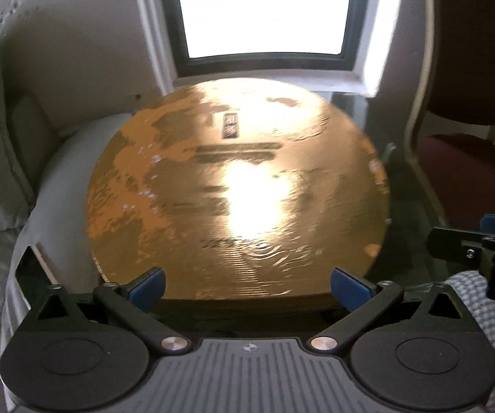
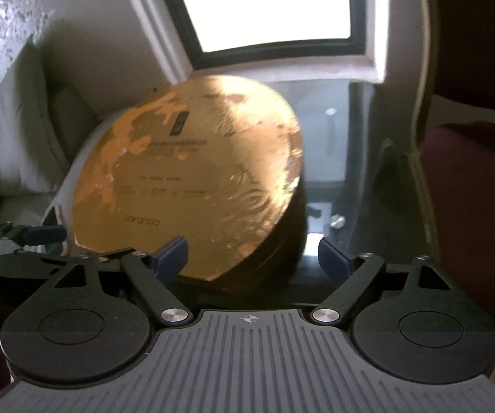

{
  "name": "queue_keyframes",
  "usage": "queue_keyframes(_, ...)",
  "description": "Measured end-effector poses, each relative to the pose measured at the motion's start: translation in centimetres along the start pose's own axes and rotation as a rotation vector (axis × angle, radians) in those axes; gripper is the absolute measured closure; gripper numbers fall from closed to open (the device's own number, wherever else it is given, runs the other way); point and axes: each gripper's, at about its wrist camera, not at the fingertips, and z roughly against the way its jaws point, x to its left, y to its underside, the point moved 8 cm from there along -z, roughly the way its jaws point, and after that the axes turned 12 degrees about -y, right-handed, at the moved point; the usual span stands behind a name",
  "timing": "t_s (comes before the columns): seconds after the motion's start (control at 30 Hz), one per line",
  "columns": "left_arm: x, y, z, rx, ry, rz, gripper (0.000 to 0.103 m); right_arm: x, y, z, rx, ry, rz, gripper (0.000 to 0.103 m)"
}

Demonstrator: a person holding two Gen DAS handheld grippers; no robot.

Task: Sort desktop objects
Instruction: 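Open the right gripper and pull both grippers back from the closed box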

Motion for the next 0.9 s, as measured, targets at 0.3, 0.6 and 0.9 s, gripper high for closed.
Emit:
queue_keyframes(0.3, -2.3, 0.0, 2.1, -0.025, 0.066, 0.017, 0.001, -0.8, 0.0, 3.6, -0.042, 0.033, -0.002, 0.011)
queue_keyframes(0.6, -4.1, 0.9, 2.5, -0.040, 0.085, 0.001, 0.001, -1.5, 0.5, 4.2, -0.034, 0.055, -0.019, 0.011)
queue_keyframes(0.9, -4.0, 1.3, 2.0, -0.011, 0.072, 0.000, 0.001, -1.4, 0.8, 3.2, -0.025, 0.040, -0.038, 0.011)
